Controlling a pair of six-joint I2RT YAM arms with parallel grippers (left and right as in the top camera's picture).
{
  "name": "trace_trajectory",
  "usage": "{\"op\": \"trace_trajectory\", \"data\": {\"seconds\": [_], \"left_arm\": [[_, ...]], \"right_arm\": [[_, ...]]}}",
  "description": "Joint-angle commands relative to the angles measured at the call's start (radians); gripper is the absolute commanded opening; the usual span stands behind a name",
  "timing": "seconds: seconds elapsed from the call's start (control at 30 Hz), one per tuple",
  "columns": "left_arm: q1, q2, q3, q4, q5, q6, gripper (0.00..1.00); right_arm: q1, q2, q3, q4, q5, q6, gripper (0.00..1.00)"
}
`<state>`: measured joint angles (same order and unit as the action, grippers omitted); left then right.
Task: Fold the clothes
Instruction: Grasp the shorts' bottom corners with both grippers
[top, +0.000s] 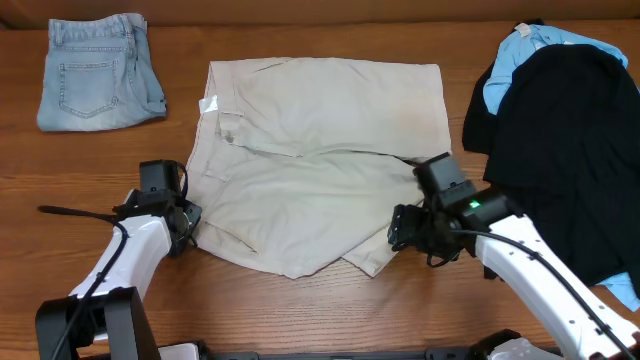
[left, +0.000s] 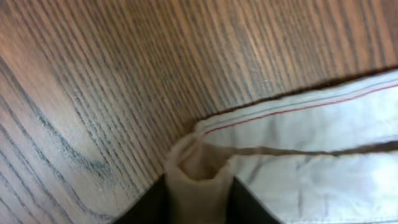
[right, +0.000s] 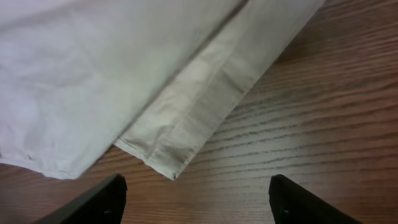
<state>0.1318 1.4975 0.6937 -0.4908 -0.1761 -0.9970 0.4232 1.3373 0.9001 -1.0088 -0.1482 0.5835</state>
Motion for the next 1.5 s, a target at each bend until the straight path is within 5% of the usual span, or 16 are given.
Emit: {"op": "trace_trajectory", "data": {"seconds": [0.0, 0.1, 0.27, 0.73, 0.9, 1.07, 1.23, 1.47], "left_arm": [[0.005, 0.015, -0.011, 0.013, -0.014, 0.001, 0.15], [0.005, 0.015, -0.011, 0.013, -0.014, 0.001, 0.04], [0.005, 0.015, -0.011, 0.013, -0.012, 0.002, 0.04], [0.005, 0.015, -0.011, 0.013, -0.002, 0.003, 0.04], [0.005, 0.015, -0.011, 0.012, 0.013, 0.042, 0.06], [0.006, 0.014, -0.01, 0.011, 0.083, 0.158, 0.04], [0.006, 0.013, 0.06, -0.083, 0.196, 0.311, 0.04], [0.006, 0.013, 0.325, -0.379, 0.131, 0.453, 0.04]], "right_arm": [[0.03, 0.022, -0.013, 0.009, 0.034, 0.029, 0.74], [0.063, 0.058, -0.022, 0.034, 0.047, 0.027, 0.69], [0.138, 0.141, -0.03, 0.093, 0.047, 0.011, 0.61], [0.285, 0.297, -0.031, 0.153, 0.078, 0.013, 0.6], [0.285, 0.311, -0.031, 0.163, 0.081, 0.013, 0.41], [0.285, 0.311, -0.031, 0.142, 0.089, 0.044, 0.04], [0.243, 0.298, 0.0, 0.102, 0.095, 0.075, 0.04], [0.088, 0.239, 0.194, -0.136, 0.103, -0.024, 0.04]]}}
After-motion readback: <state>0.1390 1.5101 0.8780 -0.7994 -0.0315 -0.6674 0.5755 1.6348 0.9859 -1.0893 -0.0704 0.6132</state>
